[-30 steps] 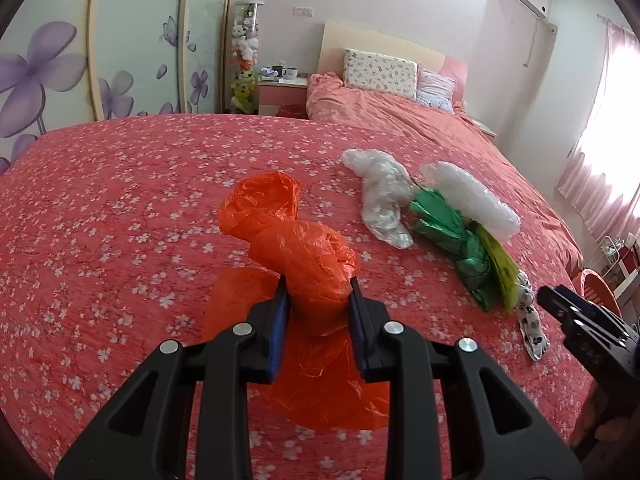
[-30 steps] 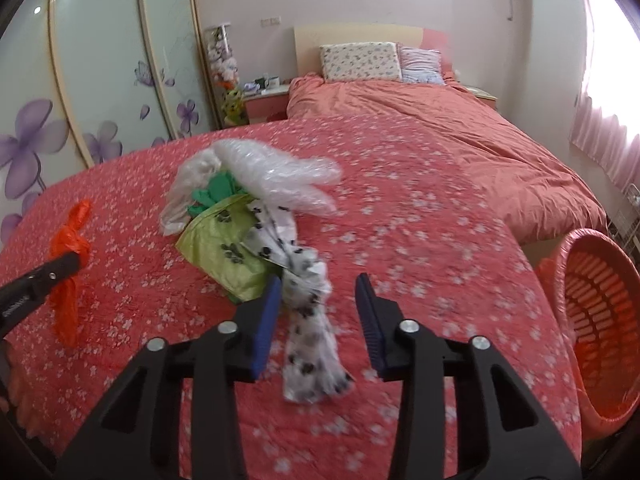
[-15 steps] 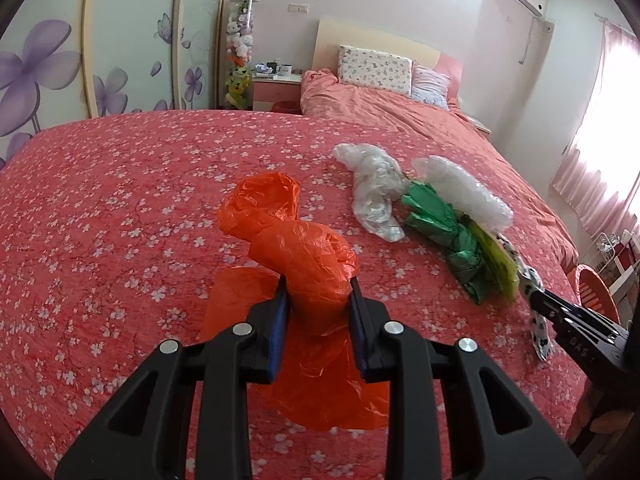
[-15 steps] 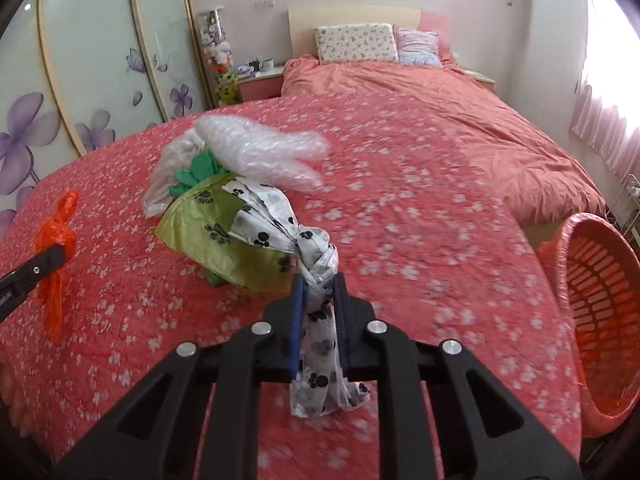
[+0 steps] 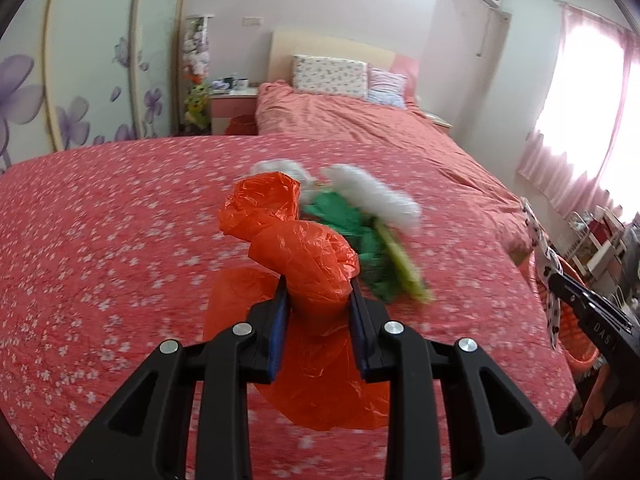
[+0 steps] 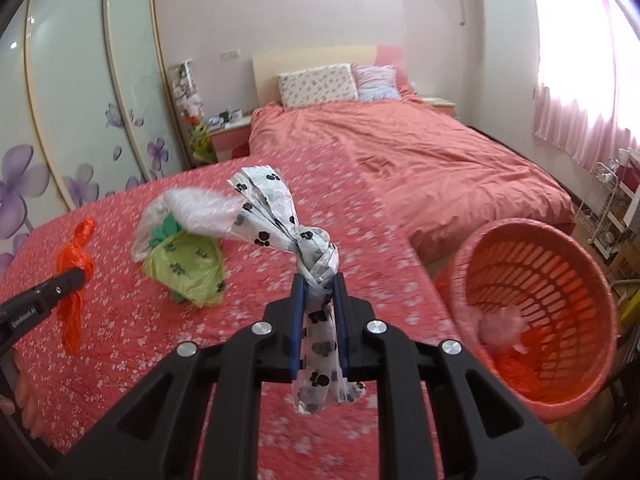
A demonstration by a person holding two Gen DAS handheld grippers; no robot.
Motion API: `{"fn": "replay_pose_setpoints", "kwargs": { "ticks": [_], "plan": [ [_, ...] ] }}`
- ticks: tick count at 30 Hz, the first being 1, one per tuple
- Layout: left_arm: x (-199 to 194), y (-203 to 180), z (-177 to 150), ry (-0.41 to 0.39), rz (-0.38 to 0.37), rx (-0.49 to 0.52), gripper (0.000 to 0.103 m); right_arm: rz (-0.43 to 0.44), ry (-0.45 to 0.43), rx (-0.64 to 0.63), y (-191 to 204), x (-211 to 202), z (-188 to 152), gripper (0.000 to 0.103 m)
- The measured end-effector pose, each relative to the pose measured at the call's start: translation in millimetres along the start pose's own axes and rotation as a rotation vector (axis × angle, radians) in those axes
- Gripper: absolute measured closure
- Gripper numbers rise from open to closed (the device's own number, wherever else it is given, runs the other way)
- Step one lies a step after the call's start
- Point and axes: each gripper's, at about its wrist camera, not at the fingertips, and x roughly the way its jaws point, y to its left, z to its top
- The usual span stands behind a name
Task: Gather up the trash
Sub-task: 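Carry both bags over the orange basket and open both tools to release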
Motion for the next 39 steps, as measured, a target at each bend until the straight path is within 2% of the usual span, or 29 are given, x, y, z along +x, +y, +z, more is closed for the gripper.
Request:
{"fn": "replay_pose_setpoints", "kwargs": {
  "ticks": [15, 24, 30, 39],
  "plan": [
    [2.1, -71.9, 0.8, 0.002, -0.137, 0.114, 0.075, -0.08, -0.113, 0.057, -53.3, -49.2, 2.7, 0.088],
    [7.2, -133.6, -0.9, 0.003, -0.267, 0.183, 0.075, -0.173, -0.201, 0.104, -87.5, -76.6, 1.9, 0.088],
    [13.7, -181.5, -2.2, 0.002, -0.355, 0.232, 0.075, -0.225, -0.235, 0.154, -117.8, -85.6, 1.7, 0.088],
    [33.0, -238.3, -8.6, 0.026, -0.449, 0.289, 0.075, -0.284, -0.238, 0.237, -168.4, -81.0, -6.7, 0.088]
  ]
}}
